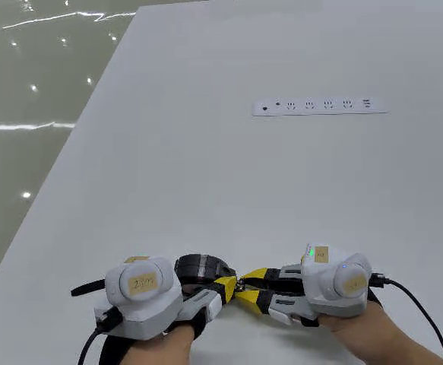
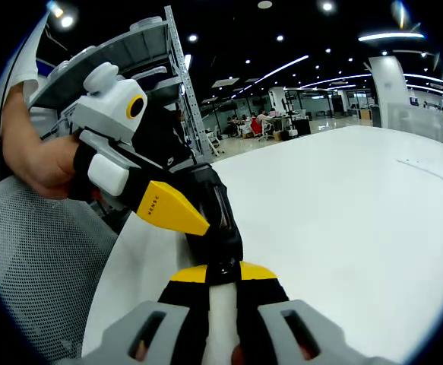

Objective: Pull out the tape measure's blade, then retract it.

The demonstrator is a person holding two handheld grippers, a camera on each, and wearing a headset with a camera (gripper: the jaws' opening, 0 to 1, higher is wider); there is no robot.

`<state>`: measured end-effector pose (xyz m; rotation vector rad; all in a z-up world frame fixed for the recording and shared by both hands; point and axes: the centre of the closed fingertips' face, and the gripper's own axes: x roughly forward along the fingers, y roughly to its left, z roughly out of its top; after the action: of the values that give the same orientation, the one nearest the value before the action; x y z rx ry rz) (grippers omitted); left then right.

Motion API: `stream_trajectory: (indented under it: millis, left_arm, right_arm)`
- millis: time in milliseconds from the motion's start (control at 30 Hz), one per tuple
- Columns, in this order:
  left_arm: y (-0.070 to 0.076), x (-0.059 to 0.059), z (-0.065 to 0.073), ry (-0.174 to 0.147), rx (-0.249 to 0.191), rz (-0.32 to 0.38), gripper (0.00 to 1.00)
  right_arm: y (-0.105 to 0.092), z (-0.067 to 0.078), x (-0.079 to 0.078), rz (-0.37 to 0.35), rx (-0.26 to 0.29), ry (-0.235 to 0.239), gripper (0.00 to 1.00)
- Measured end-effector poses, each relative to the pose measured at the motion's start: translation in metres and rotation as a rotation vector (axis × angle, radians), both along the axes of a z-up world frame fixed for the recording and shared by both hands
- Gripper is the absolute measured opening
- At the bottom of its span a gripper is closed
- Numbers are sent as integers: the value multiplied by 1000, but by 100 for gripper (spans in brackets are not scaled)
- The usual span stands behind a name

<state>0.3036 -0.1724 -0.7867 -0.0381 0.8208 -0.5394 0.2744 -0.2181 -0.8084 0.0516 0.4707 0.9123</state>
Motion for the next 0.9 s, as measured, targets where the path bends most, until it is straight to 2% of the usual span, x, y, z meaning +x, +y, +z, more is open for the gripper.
stream_trajectory:
  millis: [233,400,667,733,900]
  left_arm:
    - [0,0,1,-2,1,-5,55]
    - [0,-1,2,-21,9,-19,57]
    - [0,-2,2,-16,-4,-38,58]
    - [0,-2,3,-15,-9,-45,58]
    - [1,-3,4,4,-31,-51,58]
  right_arm:
    - [0,-1,0,-2,-9,-6,11]
    - [0,-1,-1,-6,-16,2,12]
    - [0,-2,-2,11,-75,7,15]
    - [-3,2,-2,8,-66,5,20]
    - [-11,5,-4,-2,-78,10,22]
